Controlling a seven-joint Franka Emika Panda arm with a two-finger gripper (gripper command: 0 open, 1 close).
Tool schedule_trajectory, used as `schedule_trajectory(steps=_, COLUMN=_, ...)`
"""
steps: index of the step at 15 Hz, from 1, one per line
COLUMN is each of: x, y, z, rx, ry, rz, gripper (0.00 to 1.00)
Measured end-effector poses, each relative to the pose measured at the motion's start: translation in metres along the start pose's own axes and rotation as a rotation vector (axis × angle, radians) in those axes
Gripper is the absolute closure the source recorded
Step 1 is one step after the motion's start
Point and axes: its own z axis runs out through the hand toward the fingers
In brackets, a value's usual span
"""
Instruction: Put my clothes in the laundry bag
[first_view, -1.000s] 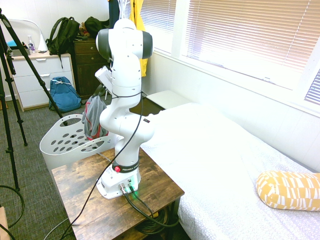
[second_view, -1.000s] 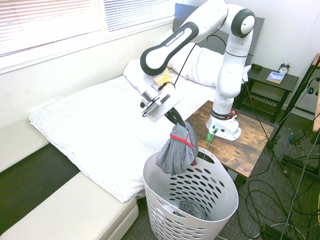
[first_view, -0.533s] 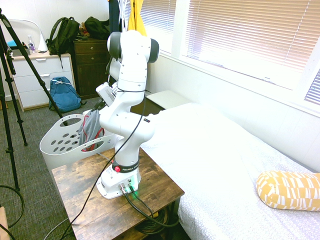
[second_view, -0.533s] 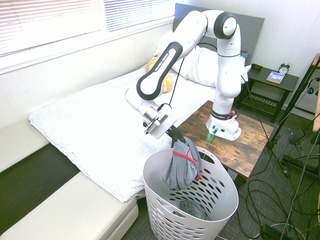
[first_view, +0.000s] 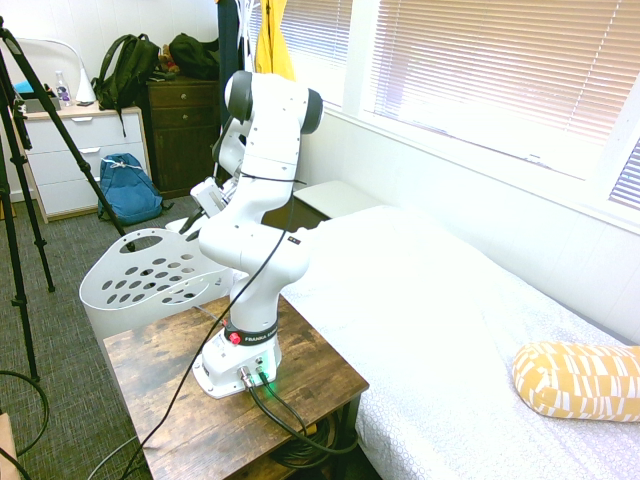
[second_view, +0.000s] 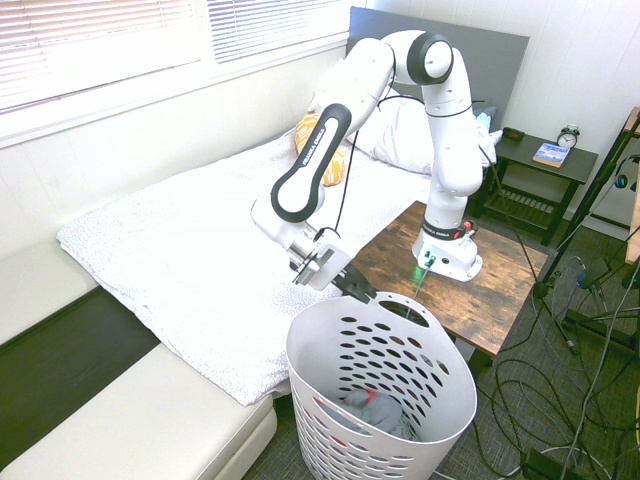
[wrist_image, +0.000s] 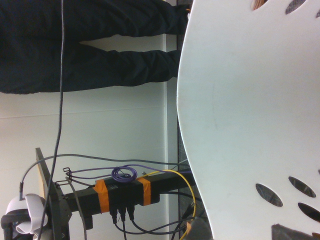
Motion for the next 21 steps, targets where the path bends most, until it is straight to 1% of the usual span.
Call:
schedule_trajectory(steps=2, x=0.002, y=0.002, z=-0.011, rx=-0.016, ry=0.020, rz=0.004, gripper=0.00)
schedule_trajectory(steps=4, x=0.006, y=0.010, z=-0.040, rx=-0.060, ry=0.071, rz=0.021, gripper=0.00)
schedule_trajectory(steps=6, x=0.006, y=0.032, z=-0.087, rx=-0.100, ry=0.153, rz=0.053, gripper=0.00)
schedule_trajectory(steps=8, x=-0.003, y=0.062, z=-0.156, rx=-0.146, ry=0.276, rz=0.103, gripper=0.00)
schedule_trajectory(steps=11, x=-0.037, y=0.107, z=-0.265, rx=-0.188, ry=0.463, rz=0.240, gripper=0.00)
schedule_trajectory(steps=13, x=-0.051, y=0.139, z=-0.318, rx=-0.191, ry=0.569, rz=0.348, gripper=0.00)
schedule_trajectory(steps=15, x=-0.064, y=0.189, z=-0.357, rx=-0.157, ry=0.659, rz=0.457, gripper=0.00)
schedule_trajectory(steps=17, x=-0.071, y=0.234, z=-0.371, rx=-0.108, ry=0.730, rz=0.566, gripper=0.00)
schedule_trajectory(steps=19, x=-0.074, y=0.253, z=-0.373, rx=-0.077, ry=0.784, rz=0.676, gripper=0.00)
schedule_trajectory(steps=21, x=-0.086, y=0.268, z=-0.362, rx=-0.055, ry=0.826, rz=0.789, gripper=0.00)
